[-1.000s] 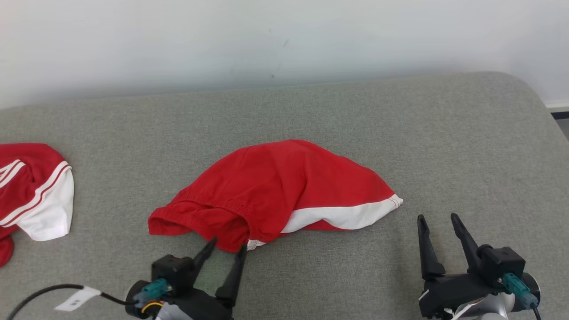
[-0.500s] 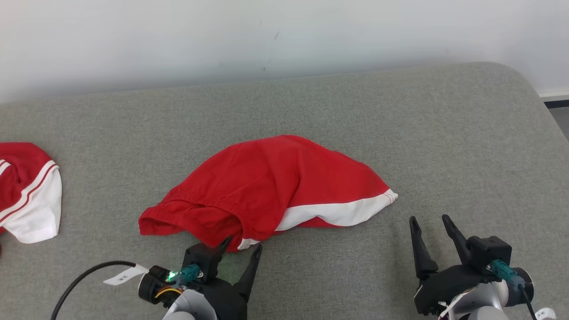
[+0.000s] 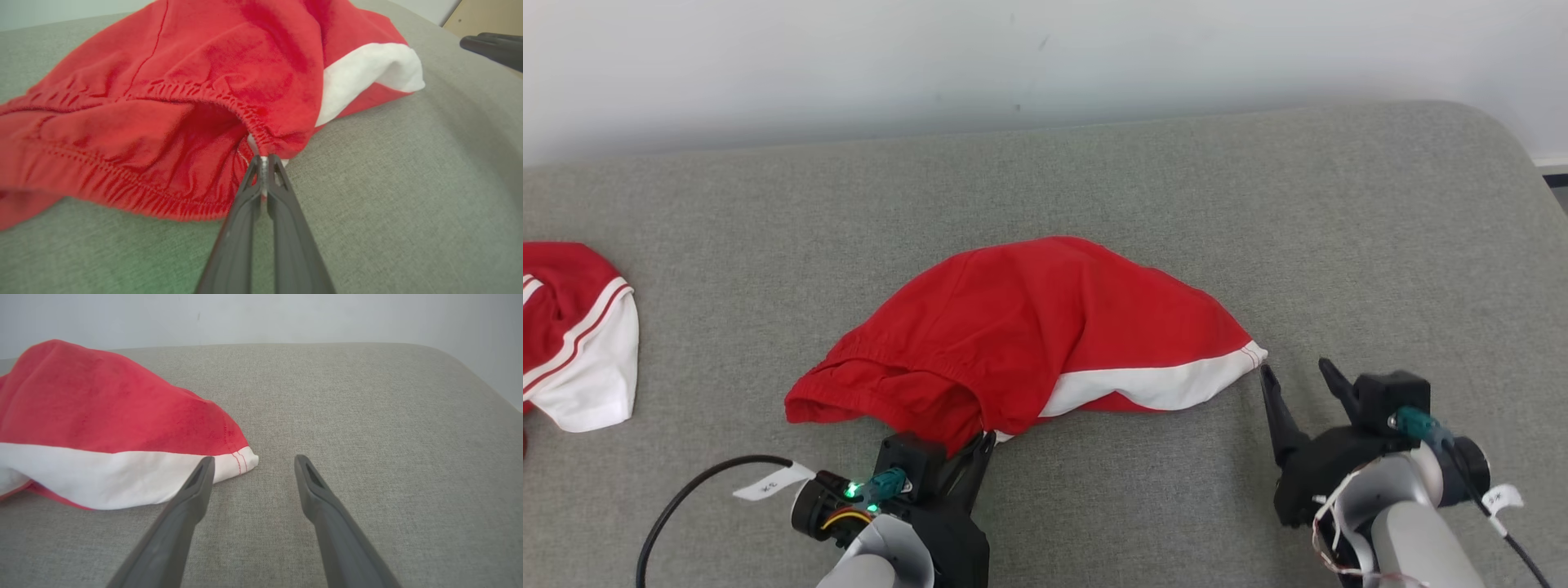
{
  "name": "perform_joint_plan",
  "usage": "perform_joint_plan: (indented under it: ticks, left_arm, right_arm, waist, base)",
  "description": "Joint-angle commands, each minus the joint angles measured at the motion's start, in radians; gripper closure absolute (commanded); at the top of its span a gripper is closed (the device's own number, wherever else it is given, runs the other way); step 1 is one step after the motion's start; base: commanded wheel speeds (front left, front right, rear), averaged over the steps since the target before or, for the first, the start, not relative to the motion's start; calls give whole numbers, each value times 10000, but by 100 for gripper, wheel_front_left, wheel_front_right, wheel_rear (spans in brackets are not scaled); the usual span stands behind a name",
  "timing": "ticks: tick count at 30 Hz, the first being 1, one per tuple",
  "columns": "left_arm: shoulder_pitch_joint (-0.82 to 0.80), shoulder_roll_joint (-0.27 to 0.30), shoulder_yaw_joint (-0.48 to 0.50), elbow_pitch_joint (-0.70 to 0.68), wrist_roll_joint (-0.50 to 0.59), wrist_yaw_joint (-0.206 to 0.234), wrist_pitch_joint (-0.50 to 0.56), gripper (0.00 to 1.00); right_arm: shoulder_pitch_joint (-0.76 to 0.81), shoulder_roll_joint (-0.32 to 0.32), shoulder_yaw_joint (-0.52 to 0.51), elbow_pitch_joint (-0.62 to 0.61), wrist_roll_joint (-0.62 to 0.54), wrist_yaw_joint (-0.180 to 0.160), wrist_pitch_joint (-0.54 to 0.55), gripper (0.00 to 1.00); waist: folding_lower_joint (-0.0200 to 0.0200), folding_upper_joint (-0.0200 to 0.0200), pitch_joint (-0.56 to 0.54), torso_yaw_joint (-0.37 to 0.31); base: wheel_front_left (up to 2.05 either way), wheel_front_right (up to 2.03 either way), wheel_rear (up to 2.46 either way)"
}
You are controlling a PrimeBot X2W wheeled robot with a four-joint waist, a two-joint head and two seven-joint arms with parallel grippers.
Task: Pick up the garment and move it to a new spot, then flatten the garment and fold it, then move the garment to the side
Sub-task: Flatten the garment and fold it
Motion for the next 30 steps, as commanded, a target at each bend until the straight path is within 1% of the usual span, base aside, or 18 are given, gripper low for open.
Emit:
perform_joint_plan:
  ticks: [1,8,11,13,14,15,16,17,19,20,21,23,24,26,28,29,30]
  left_arm:
    - [-169,-11,-1,35,-45,-42,-13,100]
    - [-237,-46,-56,98,-114,-52,-53,100]
    - [-286,-66,-86,101,-123,-69,-111,100]
    - [-311,-75,-104,104,-123,-72,-138,100]
    - [-316,-81,-109,103,-126,-69,-165,100]
    - [-321,-89,-116,101,-130,-68,-181,100]
    - [-326,-93,-126,101,-130,-68,-192,100]
    - [-326,-93,-126,101,-130,-68,-192,100]
    - [-332,-95,-137,92,-134,-55,-224,100]
    - [-331,-97,-142,87,-140,-47,-220,100]
    - [-325,-94,-148,83,-140,-36,-244,100]
    - [-296,-105,-141,68,-156,-12,-300,100]
    - [-297,-111,-144,55,-168,-10,-307,100]
    - [-311,-120,-133,30,-198,3,-347,100]
    - [-331,-114,-149,23,-207,16,-373,100]
    - [-343,-114,-157,34,-215,23,-372,100]
    - [-356,-120,-168,40,-220,28,-366,100]
  right_arm:
    - [-244,-122,13,115,-52,35,88,0]
    - [-1103,-530,13,1392,106,35,825,0]
    - [-1396,-624,136,1841,207,35,852,0]
    - [-1559,-668,226,2101,263,35,853,7]
    - [-1654,-678,251,2218,283,35,809,9]
    - [-1714,-688,281,2327,296,34,786,13]
    - [-1768,-697,309,2446,301,34,787,25]
    - [-1768,-697,309,2446,301,34,787,25]
    - [-1899,-712,328,2635,331,34,740,38]
    - [-1964,-713,322,2735,348,34,709,55]
    - [-1992,-707,321,2844,362,34,719,61]
    - [-2057,-688,346,3050,393,34,748,82]
    - [-2093,-675,358,3136,395,32,741,87]
    - [-2201,-672,372,3264,384,26,714,78]
    - [-2327,-696,344,3469,337,26,636,74]
    - [-2364,-689,323,3541,359,26,629,79]
    - [-2414,-691,309,3604,362,24,627,100]
  waist:
    - [0,0,53,39]
    - [0,0,233,316]
    - [0,0,314,415]
    - [0,0,361,471]
    - [0,0,383,495]
    - [0,0,404,518]
    - [0,0,422,536]
    - [0,0,422,536]
    - [0,0,453,562]
    - [0,0,465,574]
    - [0,0,476,581]
    - [0,0,492,599]
    - [0,0,497,608]
    - [0,0,512,628]
    - [0,0,537,651]
    - [0,0,550,659]
    - [0,0,562,669]
  base:
    - [0,0,0]
    - [0,0,0]
    - [0,0,0]
    - [0,0,0]
    - [0,0,0]
    - [0,0,0]
    - [0,0,0]
    - [0,0,0]
    - [0,0,0]
    - [0,0,0]
    - [0,0,0]
    - [0,0,0]
    - [0,0,0]
    - [0,0,0]
    - [0,0,0]
    - [0,0,0]
    - [0,0,0]
